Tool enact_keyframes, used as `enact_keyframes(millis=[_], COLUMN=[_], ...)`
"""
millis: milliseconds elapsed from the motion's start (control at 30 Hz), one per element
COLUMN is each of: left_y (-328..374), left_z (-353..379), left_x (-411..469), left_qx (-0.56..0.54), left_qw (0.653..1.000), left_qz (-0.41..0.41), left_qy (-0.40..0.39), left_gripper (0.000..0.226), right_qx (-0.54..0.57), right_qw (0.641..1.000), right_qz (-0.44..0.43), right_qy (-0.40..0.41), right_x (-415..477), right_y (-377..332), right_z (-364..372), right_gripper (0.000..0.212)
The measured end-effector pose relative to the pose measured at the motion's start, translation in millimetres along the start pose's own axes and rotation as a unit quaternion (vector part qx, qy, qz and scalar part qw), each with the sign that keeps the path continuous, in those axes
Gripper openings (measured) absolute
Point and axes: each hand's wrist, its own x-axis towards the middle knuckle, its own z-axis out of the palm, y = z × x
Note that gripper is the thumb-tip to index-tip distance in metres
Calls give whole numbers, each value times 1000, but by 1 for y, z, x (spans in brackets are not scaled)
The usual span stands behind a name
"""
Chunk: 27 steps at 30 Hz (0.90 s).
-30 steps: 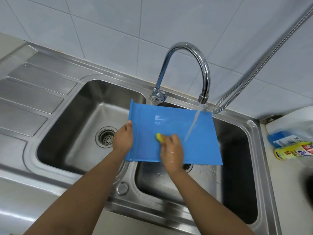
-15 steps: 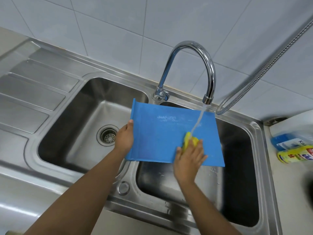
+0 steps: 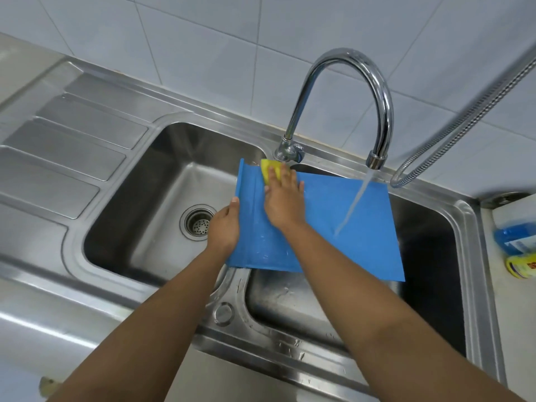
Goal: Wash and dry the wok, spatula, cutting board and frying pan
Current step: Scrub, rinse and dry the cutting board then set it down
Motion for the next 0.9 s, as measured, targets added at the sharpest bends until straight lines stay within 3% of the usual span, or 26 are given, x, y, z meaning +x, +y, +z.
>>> enact_keyframes(millis=[267,367,433,600,667,733,800,900], left_y=[1,-1,-3,3,4,3,4,4], left_z=[-1,-1,-1,0,1,1,-1,-1], left_x=[1,0,1,-4,-6,-5,-5,-6], left_qx=[40,38,29,30,54,73,78,77], left_qw=[999,999,999,999,997,995,995,995], left_qz=[30,26,23,39,55,63,55,57], left_qy=[8,4,-2,3,12,12,3,-4], left_gripper=[63,60,56,57,58,61,64,62], right_qx=[-2,-11,-3,-9,-7,-17,-30,-38], right_qw=[972,956,962,991,998,996,995,991], right_qz=[192,251,223,44,-15,-65,-61,51], right_qy=[135,151,158,123,62,52,71,122], right_x=[-51,-84,-104,-128,-134,-140,-147,-158], right_y=[145,148,118,11,-7,8,46,126], right_z=[-32,-25,-7,36,44,41,34,9], right_gripper=[53,53,53,58,60,60,64,60])
